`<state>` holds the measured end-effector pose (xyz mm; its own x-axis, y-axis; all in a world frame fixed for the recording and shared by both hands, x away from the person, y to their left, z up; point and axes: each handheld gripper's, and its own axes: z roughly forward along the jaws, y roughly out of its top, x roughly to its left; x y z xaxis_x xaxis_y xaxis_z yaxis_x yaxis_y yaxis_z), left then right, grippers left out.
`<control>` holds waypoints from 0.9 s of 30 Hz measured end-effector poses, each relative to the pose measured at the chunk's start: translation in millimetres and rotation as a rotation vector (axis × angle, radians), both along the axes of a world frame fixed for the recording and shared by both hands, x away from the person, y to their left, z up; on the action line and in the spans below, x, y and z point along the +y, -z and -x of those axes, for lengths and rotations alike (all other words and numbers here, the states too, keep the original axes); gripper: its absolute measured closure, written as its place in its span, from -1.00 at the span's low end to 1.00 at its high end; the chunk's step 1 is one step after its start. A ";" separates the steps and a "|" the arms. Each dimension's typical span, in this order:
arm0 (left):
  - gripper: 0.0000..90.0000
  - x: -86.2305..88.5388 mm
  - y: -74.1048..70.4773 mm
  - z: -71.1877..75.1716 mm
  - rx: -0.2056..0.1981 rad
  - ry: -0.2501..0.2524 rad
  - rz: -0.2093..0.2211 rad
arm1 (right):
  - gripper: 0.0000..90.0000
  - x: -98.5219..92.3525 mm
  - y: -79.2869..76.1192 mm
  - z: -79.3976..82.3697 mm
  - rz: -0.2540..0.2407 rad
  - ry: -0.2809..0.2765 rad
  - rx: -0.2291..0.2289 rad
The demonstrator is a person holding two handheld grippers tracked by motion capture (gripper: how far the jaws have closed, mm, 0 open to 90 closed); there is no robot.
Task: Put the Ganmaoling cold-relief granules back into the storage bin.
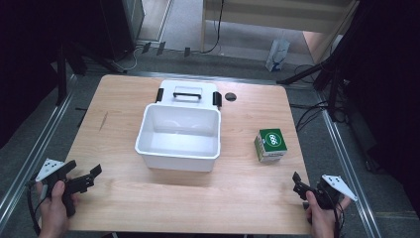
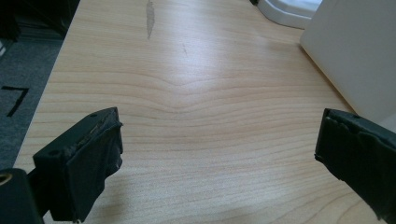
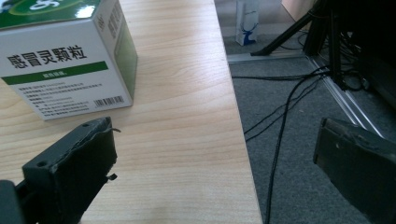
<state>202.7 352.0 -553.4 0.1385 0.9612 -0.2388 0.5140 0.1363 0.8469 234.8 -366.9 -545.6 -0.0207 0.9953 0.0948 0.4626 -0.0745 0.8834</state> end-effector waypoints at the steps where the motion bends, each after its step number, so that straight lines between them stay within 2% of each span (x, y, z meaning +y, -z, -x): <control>1: -0.97 0.0 0.0 0.0 0.000 0.000 0.000 | -1.00 0.3 -0.1 -0.2 0.001 0.005 0.007; 6: -0.97 0.1 -0.1 0.3 0.000 -0.001 0.003 | -1.00 0.7 -0.2 -1.0 0.007 -0.006 0.013; 8: -0.97 0.1 0.0 0.1 0.000 -0.002 0.001 | -1.00 1.4 -0.3 -2.8 0.016 -0.030 0.031; 11: -0.97 0.4 -0.1 0.4 0.001 -0.004 0.002 | -1.00 3.4 -5.3 -5.4 -0.006 -0.058 0.052; 14: -0.97 0.7 0.0 0.5 -0.002 -0.006 0.006 | -1.00 8.6 -13.3 -9.0 0.017 -0.091 0.071; 17: -0.97 0.8 0.0 0.9 -0.001 -0.004 0.007 | -1.00 14.8 -21.8 -15.2 0.064 -0.123 0.129; 20: -0.97 1.1 0.1 1.1 -0.001 -0.004 0.008 | -1.00 16.9 -26.7 -18.6 0.081 -0.140 0.154; 21: -0.97 1.3 0.3 1.0 -0.004 -0.004 0.012 | -1.00 18.5 -34.7 -23.4 0.104 -0.156 0.186; 24: -0.97 1.4 0.3 1.0 -0.005 -0.004 0.012 | -1.00 19.0 -42.8 -28.0 0.120 -0.169 0.210; 25: -0.97 1.4 0.3 1.1 -0.004 -0.005 0.013 | -1.00 19.6 -51.2 -34.1 0.133 -0.167 0.245; 27: -0.97 1.4 0.3 1.2 -0.004 -0.007 0.014 | -1.00 19.9 -55.4 -37.6 0.140 -0.173 0.263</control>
